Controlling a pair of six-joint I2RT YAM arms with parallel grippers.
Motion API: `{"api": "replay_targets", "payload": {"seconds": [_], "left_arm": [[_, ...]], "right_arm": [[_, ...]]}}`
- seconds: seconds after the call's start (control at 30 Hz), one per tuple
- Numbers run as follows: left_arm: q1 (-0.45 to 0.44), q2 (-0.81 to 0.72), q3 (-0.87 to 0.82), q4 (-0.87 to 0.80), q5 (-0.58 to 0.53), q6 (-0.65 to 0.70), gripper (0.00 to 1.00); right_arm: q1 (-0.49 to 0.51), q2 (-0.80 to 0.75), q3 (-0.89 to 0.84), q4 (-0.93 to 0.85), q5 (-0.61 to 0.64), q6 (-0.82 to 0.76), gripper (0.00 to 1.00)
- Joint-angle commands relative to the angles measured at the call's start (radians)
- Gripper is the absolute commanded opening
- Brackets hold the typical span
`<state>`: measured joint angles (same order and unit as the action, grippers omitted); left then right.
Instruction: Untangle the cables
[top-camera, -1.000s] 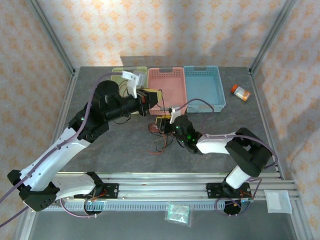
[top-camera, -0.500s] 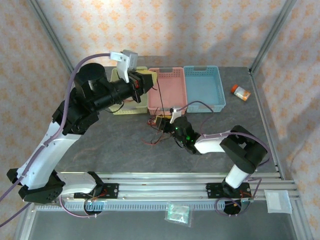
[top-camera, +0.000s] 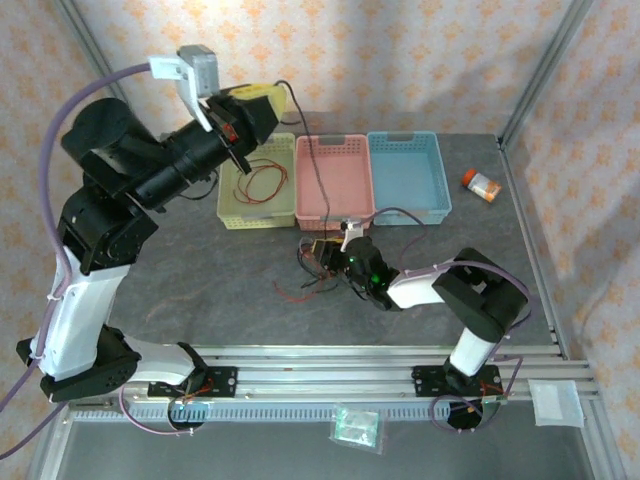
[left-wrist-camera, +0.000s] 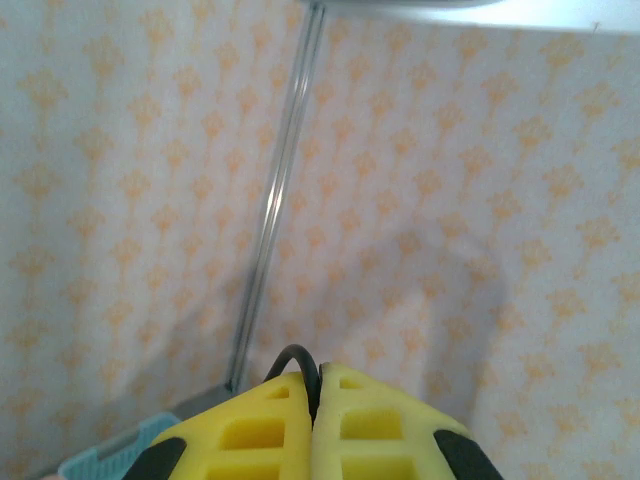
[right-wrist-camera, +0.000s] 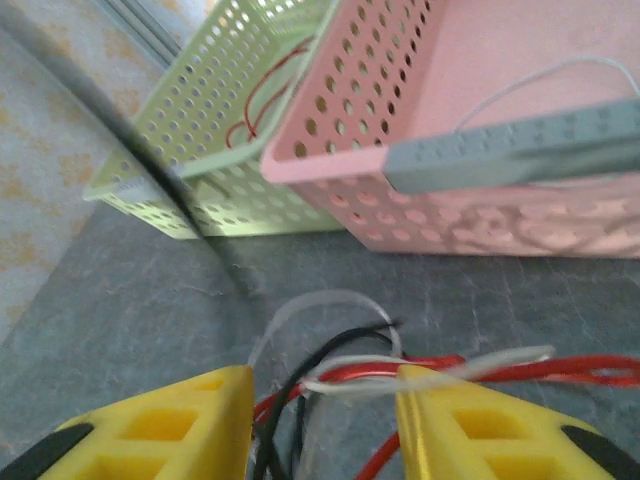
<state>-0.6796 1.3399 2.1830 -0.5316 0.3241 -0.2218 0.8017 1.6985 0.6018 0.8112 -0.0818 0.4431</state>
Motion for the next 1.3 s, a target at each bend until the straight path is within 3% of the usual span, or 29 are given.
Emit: {"api": "replay_targets", "payload": {"seconds": [0.0,0.2,0.33,0.57,0.7,0.83,0.93,1.13,1.27], "left_arm": [[0.011,0.016,0.084,0.063,-0.008,0.027,0.0],[0.02,0.027,0.115,0.101,-0.017,0.029,0.0],[0.023,0.037,0.112,0.09,-0.022,0.035,0.0],[0.025,0.029,0.045,0.072,-0.036,0.056,0.0],[0.027,0.013,-0.013,0.082,-0.021,0.06,0.0],[0.028,-0.014,-0.096,0.107,0.009,0.057,0.0],[0.029,-0.028,-0.153,0.122,0.024,0.051,0.0],[0.032,-0.03,-0.208,0.125,0.074,0.041,0.0],[0.032,-0.031,-0.236,0.146,0.135,0.037,0.0]], "right_arm": [[-0.001,0.019,-0.023,-0.02,0.018,0.01,0.42],[0.0,0.012,-0.038,-0.001,0.008,0.013,0.43],[0.008,-0.076,-0.043,-0.034,0.003,-0.01,0.49],[0.026,-0.416,-0.059,-0.237,0.048,-0.108,0.63],[0.024,-0.631,-0.037,-0.413,0.118,-0.173,0.64],[0.009,-0.751,0.058,-0.554,0.143,-0.238,0.64],[-0.012,-0.76,0.174,-0.658,0.094,-0.29,0.77],[-0.02,-0.751,0.349,-0.685,-0.042,-0.372,0.78],[-0.052,-0.676,0.463,-0.68,-0.239,-0.371,0.76]]}}
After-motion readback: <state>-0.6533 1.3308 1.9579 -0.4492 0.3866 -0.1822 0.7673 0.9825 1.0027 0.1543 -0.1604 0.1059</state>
